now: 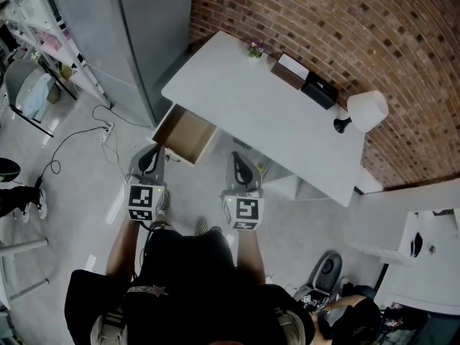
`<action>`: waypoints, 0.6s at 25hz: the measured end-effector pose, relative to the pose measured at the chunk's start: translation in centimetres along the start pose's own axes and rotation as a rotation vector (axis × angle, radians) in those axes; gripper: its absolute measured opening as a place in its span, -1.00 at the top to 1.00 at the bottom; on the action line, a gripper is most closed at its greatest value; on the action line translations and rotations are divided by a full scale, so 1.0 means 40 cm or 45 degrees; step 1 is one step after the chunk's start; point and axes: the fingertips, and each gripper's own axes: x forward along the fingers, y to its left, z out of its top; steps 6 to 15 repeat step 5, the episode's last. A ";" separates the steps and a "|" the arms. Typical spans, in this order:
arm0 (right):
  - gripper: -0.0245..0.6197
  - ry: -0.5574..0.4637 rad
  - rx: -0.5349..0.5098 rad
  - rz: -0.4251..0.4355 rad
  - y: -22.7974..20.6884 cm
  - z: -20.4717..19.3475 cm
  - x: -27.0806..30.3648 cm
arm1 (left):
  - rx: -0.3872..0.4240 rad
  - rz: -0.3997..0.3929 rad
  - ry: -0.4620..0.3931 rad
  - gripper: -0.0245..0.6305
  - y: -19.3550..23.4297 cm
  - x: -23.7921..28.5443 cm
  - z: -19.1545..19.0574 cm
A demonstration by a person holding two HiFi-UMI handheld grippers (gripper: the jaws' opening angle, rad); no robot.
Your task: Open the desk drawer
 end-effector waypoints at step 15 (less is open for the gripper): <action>0.91 -0.004 0.001 0.003 0.005 -0.001 0.001 | 0.010 -0.004 -0.001 0.90 0.002 -0.001 0.000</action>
